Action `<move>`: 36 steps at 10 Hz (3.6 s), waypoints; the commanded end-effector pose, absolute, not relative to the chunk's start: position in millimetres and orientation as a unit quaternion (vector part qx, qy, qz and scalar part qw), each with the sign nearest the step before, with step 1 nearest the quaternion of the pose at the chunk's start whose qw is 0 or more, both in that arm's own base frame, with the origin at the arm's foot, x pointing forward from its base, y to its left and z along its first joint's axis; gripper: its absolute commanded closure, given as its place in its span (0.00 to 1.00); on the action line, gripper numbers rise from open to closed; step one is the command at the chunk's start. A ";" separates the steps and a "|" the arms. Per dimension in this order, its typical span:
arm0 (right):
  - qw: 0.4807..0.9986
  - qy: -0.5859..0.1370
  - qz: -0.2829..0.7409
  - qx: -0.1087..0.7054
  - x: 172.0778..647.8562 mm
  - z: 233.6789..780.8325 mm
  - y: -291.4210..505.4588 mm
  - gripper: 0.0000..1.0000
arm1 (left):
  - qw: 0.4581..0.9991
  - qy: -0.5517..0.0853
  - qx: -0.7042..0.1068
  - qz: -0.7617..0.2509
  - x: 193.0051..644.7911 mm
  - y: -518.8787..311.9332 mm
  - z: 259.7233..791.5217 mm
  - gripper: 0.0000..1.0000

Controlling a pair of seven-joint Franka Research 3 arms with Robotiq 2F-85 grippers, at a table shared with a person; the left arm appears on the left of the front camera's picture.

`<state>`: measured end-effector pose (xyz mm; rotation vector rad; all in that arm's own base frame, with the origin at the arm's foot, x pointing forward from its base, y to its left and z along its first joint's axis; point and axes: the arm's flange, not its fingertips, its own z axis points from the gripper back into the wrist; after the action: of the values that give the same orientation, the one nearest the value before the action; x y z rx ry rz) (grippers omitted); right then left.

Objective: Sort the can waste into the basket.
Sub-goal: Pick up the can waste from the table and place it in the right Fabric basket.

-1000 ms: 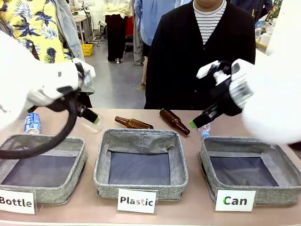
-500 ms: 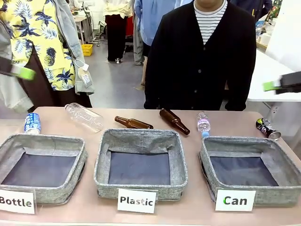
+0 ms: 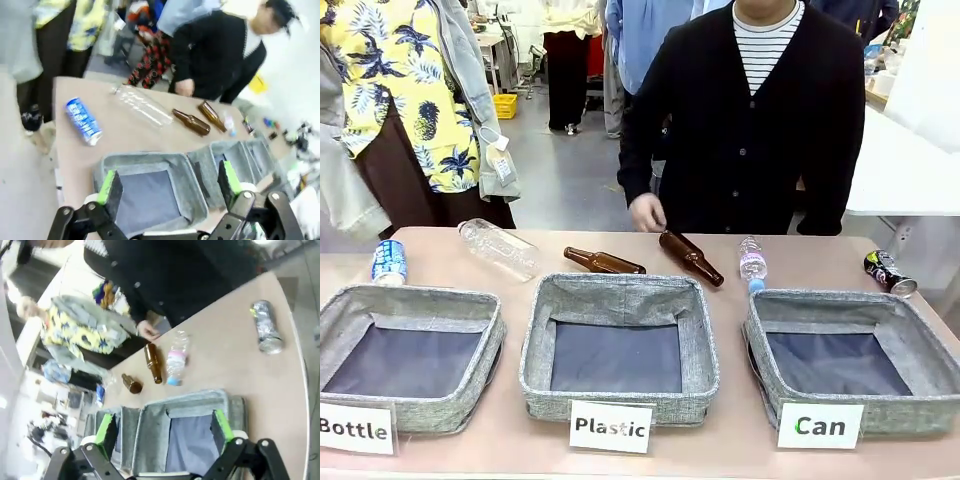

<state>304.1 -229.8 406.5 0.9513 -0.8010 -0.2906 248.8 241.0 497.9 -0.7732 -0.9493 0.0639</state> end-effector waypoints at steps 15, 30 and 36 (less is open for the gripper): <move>0.933 -0.327 -0.065 -0.133 366.3 481.3 -135.5 0.00 | 0.794 -0.433 -0.407 0.128 232.9 281.7 448.8 0.00; 0.945 -0.302 -0.039 -0.119 531.5 423.8 -146.9 0.00 | 0.794 -0.433 -0.407 0.128 232.9 281.7 448.8 0.00; 0.967 -0.229 -0.013 -0.109 574.9 367.0 -124.8 0.00 | 0.794 -0.433 -0.407 0.128 232.9 281.7 448.8 0.00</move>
<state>563.5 -135.5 368.1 -0.2228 -0.4987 -0.0010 232.2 280.3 447.8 -0.8765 -0.9174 0.2937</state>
